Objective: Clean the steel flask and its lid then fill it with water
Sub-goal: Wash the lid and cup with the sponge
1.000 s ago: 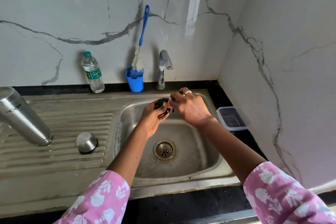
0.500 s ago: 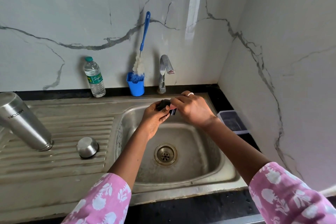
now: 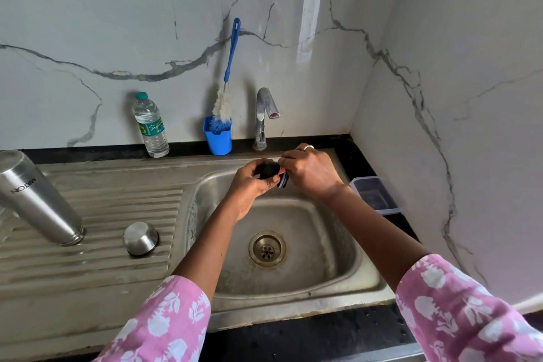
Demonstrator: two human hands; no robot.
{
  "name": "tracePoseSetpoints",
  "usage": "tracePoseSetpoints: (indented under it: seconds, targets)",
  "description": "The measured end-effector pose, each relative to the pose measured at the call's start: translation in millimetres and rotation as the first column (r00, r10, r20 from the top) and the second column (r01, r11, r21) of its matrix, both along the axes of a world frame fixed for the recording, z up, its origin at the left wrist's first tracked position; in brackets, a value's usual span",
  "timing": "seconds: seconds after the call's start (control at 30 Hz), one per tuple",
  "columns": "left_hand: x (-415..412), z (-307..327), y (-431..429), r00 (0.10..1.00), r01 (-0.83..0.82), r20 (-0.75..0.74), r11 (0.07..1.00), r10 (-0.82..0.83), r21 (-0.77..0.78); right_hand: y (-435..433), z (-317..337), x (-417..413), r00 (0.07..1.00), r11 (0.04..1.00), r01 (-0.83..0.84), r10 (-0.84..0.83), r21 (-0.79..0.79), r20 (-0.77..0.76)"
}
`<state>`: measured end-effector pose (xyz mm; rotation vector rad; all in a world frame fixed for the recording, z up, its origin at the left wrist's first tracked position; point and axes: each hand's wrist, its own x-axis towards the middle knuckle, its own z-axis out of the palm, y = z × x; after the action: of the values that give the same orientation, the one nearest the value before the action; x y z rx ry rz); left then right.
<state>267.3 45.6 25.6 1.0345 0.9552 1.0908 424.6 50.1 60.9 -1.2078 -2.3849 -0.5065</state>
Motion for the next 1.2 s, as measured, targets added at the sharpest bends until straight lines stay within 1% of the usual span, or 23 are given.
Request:
tracePoseSetpoints:
  seconds: [0.1, 0.2, 0.3, 0.37, 0.47, 0.57, 0.67, 0.73, 0.8, 0.93, 1.0, 1.03, 1.07, 1.1, 1.13, 1.2]
  targets:
    - [-2.8, 1.1, -0.4, 0.999, 0.027, 0.029, 1.0, -0.027, 0.002, 0.0, 1.2, -3.7, 0.996, 0.993, 0.085, -0.088, -0.077, -0.029]
    - [-4.1, 1.2, 0.1, 0.997, 0.061, 0.05, 0.998, -0.062, 0.018, 1.4, 4.5, -5.8, 0.978, 0.955, 0.19, -0.204, -0.226, -0.04]
    - [-5.9, 1.5, 1.1, 0.993, 0.083, 0.077, 0.996, -0.085, 0.026, 2.7, 7.6, -6.9, 0.966, 0.923, 0.213, -0.248, -0.321, -0.071]
    - [-6.6, 0.9, 2.1, 0.993, 0.068, 0.094, 0.997, -0.07, 0.026, 0.6, 10.7, -6.5, 0.981, 0.95, 0.148, -0.177, -0.276, -0.084]
    - [-4.9, 3.1, 3.4, 0.996, -0.001, 0.089, 1.0, -0.001, 0.022, -4.2, 11.4, -3.5, 0.995, 0.997, -0.026, 0.018, -0.078, -0.099]
    - [-1.1, 7.1, 3.2, 0.999, -0.032, 0.025, 0.999, 0.031, 0.03, -5.4, 5.5, -0.1, 0.994, 0.993, -0.104, 0.105, 0.051, -0.012]
    - [1.0, 6.1, 2.1, 0.996, -0.035, -0.075, 0.997, 0.04, 0.067, -2.5, -1.7, 7.0, 0.974, 0.971, -0.217, 0.208, 0.104, 0.092]
    - [1.2, 2.9, 1.5, 0.993, -0.038, -0.105, 0.998, 0.044, 0.057, 0.1, -6.1, 10.6, 0.961, 0.959, -0.265, 0.253, 0.103, 0.114]
    - [1.4, 0.8, -0.3, 0.995, -0.031, -0.097, 0.999, 0.035, 0.039, 0.2, -6.0, 11.3, 0.969, 0.965, -0.243, 0.236, 0.097, 0.078]
    - [0.6, 0.2, -1.0, 0.997, 0.012, -0.08, 0.998, -0.007, 0.062, -1.9, 2.6, 9.1, 0.994, 0.997, -0.062, 0.065, 0.037, -0.084]
    - [-0.4, 1.5, -1.5, 0.995, 0.04, -0.094, 0.996, -0.032, 0.08, 0.3, 4.5, 6.0, 0.99, 0.994, 0.061, -0.072, -0.096, -0.118]
    - [-0.9, 2.1, -1.8, 0.994, 0.051, -0.102, 0.995, -0.042, 0.089, 3.4, 3.1, 4.6, 0.982, 0.972, 0.135, -0.158, -0.191, -0.108]
    - [-1.4, 2.3, -2.1, 0.993, 0.057, -0.104, 0.994, -0.048, 0.094, 5.9, 1.3, 4.5, 0.971, 0.949, 0.191, -0.22, -0.251, -0.093]
    - [-1.7, 2.3, -2.1, 0.994, 0.053, -0.104, 0.994, -0.044, 0.091, 6.8, 0.2, 4.8, 0.968, 0.946, 0.189, -0.224, -0.262, -0.11]
    - [-1.4, 1.9, -1.9, 0.994, 0.04, -0.101, 0.996, -0.031, 0.083, 5.5, 0.6, 5.2, 0.972, 0.96, 0.146, -0.184, -0.239, -0.147]
    - [-0.4, 1.7, -1.8, 0.994, -0.004, -0.112, 0.997, 0.012, 0.071, 0.5, 0.2, 5.8, 0.984, 0.993, 0.018, -0.039, -0.116, -0.176]
